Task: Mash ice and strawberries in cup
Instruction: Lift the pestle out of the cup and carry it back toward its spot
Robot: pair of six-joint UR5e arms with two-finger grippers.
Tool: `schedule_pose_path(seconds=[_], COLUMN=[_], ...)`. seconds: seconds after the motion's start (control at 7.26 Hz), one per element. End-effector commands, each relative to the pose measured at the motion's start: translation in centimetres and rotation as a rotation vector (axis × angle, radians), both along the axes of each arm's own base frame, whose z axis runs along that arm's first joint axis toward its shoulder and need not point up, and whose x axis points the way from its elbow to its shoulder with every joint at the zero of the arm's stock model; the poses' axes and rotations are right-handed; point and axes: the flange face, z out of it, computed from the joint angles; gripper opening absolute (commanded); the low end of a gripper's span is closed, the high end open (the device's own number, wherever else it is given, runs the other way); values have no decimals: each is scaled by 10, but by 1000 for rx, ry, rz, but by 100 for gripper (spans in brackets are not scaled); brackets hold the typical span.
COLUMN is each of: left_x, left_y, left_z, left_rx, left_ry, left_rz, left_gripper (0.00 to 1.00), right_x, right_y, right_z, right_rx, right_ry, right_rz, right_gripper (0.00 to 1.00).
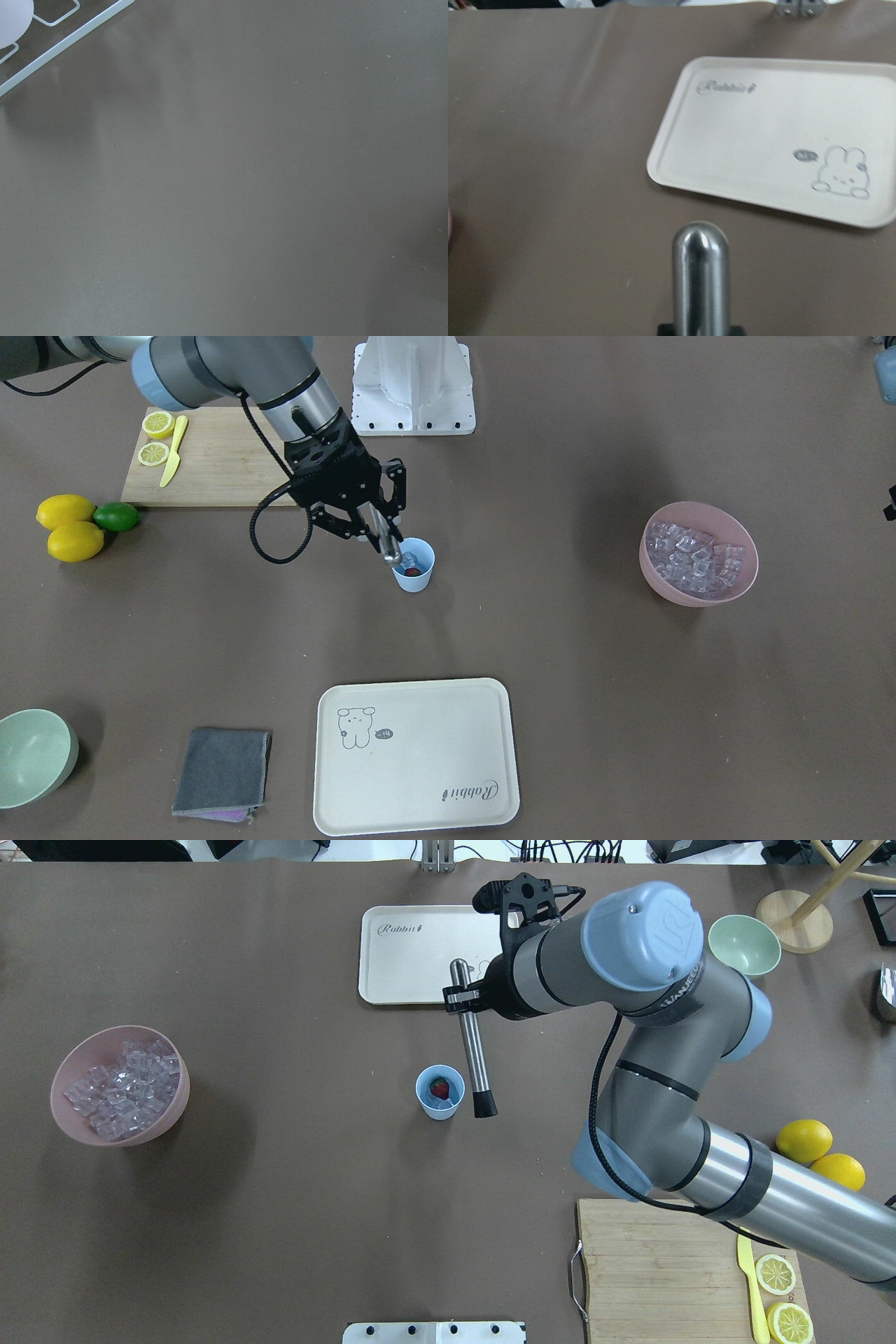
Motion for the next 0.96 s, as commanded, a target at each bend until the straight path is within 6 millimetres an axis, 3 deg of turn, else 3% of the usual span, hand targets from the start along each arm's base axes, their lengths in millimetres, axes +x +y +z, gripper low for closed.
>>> schedule_pose_path(seconds=[0.0, 0.41, 0.69, 0.83], left_x=[0, 1, 1, 1], left_y=[0, 0, 3, 2], left_z=[5, 5, 6, 7], left_rx=[-11, -10, -8, 3], left_ry=[-1, 1, 1, 2], left_rz=[0, 3, 5, 4], left_gripper=[98, 98, 98, 99], right_x=[77, 102, 105, 103], right_y=[-42, -33, -41, -46], right_z=[56, 198, 252, 265], right_rx=[-329, -349, -328, -318], right_ry=[73, 245, 335, 365], right_rz=[-61, -143, -158, -151], right_gripper=[0, 0, 0, 0])
